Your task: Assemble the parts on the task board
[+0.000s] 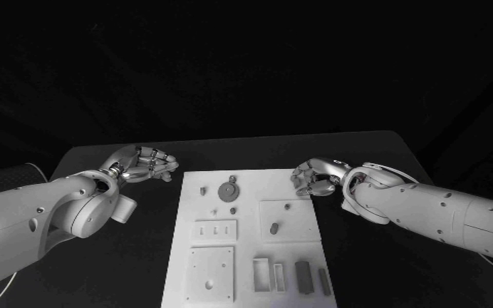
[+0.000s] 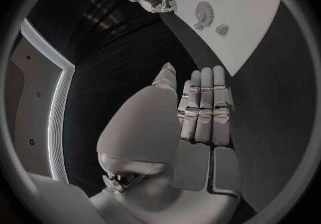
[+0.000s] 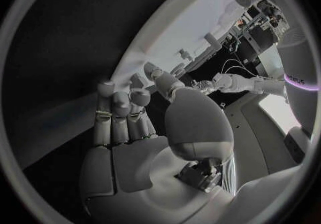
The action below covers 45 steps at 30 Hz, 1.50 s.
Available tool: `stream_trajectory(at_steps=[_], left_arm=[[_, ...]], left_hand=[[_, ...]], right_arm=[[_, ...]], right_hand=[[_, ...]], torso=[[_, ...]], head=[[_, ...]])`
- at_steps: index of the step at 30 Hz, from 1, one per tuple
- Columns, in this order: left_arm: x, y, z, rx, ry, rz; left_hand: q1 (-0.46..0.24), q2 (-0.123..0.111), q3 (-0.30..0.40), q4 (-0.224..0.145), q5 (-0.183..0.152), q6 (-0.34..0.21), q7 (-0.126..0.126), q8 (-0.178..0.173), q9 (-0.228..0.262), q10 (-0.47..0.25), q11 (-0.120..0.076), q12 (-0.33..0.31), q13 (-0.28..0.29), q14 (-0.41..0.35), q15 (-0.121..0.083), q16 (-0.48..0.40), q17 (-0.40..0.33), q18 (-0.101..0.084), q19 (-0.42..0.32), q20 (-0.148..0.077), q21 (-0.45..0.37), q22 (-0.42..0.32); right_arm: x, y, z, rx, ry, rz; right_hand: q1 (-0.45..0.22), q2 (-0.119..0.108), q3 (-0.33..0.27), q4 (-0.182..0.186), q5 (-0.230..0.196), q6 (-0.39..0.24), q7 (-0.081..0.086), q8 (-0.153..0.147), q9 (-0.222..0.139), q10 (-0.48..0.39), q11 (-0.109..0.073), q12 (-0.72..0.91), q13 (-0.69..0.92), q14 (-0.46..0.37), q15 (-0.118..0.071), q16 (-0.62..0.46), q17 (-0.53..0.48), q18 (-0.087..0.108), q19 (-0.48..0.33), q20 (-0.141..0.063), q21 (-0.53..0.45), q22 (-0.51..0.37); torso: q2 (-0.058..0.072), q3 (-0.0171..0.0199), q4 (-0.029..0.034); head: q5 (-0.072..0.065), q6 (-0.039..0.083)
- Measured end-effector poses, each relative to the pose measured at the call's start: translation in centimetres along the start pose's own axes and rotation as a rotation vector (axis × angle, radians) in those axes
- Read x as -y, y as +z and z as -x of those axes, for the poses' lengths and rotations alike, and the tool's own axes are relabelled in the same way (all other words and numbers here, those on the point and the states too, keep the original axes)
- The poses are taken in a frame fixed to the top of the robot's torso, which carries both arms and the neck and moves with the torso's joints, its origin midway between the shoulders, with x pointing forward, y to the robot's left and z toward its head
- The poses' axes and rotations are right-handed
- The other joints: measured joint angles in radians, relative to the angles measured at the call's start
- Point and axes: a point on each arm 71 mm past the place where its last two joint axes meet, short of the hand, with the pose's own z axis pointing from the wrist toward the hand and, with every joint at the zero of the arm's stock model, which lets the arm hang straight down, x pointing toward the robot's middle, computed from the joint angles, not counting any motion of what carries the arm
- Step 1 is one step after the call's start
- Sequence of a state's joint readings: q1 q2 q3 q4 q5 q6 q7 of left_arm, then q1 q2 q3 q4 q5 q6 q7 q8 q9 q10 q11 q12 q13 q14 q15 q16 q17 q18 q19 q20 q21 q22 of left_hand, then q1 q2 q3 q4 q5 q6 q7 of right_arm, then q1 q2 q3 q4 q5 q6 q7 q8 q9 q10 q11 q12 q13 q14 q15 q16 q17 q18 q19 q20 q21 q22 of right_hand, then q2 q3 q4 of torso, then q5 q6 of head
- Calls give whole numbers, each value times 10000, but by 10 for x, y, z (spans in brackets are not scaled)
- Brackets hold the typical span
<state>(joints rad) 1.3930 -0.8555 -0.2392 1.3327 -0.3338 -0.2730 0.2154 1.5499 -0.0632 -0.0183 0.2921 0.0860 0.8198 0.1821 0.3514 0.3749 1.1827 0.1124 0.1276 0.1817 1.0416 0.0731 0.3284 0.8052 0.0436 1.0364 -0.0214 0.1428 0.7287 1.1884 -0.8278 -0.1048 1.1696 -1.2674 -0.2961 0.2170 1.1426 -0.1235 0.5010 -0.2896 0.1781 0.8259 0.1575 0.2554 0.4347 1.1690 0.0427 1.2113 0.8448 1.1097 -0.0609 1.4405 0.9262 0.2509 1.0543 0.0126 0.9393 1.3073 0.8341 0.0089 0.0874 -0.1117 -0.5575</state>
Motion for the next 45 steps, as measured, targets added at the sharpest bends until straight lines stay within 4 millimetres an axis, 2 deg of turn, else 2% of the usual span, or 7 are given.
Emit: stream_trajectory(at_steps=[16,45], left_arm=[[0,0,0,1,1,15],[-1,-1,1,4,3,42]], left_hand=[[0,0,0,0,0,0,0,0,-2,0,0,-41,8,0,0,-39,18,0,0,0,0,5],[0,0,0,0,0,0,0,0,5,0,0,-41,14,0,0,-39,36,0,0,0,0,5]], right_arm=[[-1,2,-1,206,-150,-32],[2,2,0,379,-286,-128]], right_hand=[[-2,81,0,0,0,145,10,115,59,37,34,-1,-2,39,35,0,-20,0,37,-34,50,0],[-40,119,0,0,0,252,-35,123,56,90,-19,38,-4,90,-16,35,-29,0,107,-36,50,0]], torso=[[1,-4,3],[-5,-1,-6]], head=[[-4,-43],[-33,-78]])
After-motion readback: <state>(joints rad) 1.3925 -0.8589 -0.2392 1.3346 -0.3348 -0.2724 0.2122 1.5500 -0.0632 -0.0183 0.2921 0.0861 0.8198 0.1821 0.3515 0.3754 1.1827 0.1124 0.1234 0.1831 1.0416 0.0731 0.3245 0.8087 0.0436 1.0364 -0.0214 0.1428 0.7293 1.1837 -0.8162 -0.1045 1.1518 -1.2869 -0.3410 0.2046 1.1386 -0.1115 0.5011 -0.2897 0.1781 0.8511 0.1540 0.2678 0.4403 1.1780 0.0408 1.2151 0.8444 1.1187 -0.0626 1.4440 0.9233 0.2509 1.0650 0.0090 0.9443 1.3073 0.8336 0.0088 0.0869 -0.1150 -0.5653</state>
